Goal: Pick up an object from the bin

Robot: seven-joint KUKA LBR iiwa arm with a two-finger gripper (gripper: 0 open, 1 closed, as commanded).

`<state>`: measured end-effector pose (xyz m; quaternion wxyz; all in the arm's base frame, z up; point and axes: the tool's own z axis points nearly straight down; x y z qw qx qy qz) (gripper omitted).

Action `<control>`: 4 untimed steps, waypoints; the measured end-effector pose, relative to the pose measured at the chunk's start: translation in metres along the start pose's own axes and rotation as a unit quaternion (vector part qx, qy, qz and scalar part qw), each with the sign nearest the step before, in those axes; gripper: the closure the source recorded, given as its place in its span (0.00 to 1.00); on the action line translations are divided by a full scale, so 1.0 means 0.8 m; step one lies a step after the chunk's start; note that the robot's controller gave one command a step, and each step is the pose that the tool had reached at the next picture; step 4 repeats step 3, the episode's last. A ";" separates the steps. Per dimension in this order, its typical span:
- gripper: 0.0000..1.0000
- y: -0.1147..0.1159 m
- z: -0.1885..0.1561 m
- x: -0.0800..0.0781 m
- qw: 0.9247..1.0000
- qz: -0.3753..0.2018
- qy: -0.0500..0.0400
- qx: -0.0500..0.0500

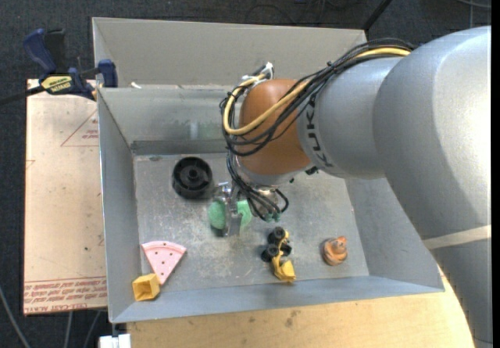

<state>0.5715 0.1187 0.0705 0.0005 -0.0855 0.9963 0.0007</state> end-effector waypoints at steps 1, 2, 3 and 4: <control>1.00 -0.001 -0.141 0.004 1.000 -0.007 -0.001 0.000; 1.00 0.000 -0.141 0.004 1.000 -0.008 -0.001 0.000; 1.00 -0.017 -0.280 -0.018 1.000 -0.008 -0.001 0.000; 1.00 -0.017 -0.280 -0.018 1.000 -0.008 -0.001 0.000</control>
Offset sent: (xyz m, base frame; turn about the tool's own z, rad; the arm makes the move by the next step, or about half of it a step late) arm 0.0000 0.0000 0.0000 0.0000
